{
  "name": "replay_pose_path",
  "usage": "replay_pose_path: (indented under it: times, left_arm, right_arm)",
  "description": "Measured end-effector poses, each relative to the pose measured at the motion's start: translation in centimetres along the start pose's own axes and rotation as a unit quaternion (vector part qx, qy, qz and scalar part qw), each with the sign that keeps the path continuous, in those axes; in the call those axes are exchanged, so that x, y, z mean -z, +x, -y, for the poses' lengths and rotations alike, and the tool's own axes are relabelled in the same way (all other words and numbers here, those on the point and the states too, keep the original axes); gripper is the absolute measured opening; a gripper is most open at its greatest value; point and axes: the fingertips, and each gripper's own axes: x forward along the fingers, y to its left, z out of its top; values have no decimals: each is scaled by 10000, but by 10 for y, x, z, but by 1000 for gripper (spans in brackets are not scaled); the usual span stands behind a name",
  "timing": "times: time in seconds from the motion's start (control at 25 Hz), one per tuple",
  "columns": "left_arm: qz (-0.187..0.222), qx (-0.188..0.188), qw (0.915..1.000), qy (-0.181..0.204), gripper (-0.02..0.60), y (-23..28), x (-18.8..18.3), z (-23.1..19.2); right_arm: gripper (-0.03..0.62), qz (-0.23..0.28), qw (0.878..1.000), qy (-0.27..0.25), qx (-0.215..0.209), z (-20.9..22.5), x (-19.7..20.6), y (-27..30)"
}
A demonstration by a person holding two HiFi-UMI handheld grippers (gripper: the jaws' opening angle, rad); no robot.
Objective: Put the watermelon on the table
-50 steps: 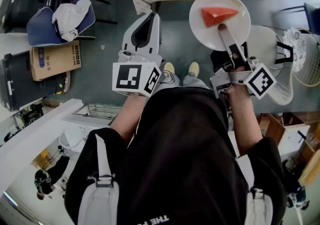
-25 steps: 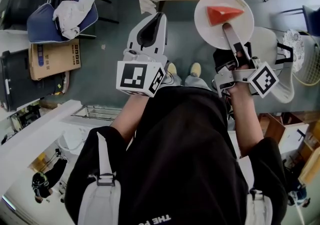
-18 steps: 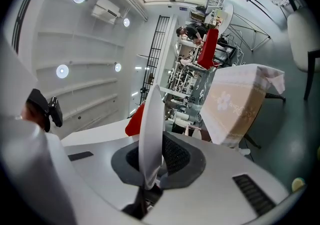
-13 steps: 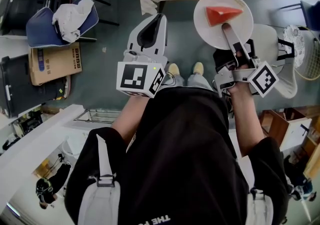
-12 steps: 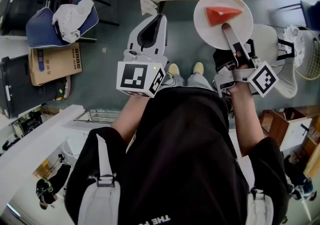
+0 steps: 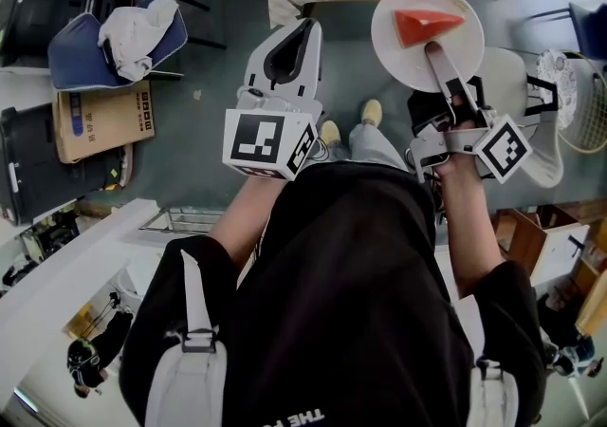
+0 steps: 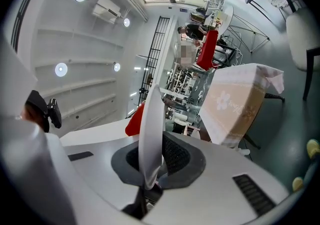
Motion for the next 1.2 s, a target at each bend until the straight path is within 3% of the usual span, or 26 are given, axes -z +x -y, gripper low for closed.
replay_pose_path:
  times: [0.44,1.2]
  left_arm:
    - [-2,65,10000,-39,12,0,9,6]
    - [-46,-194,9995,260,12,117,-11,-4]
  right_arm:
    - [25,20,10000,7,-93,4,-2,0]
    - [25,-168,9995,247,-137,51,-92,70]
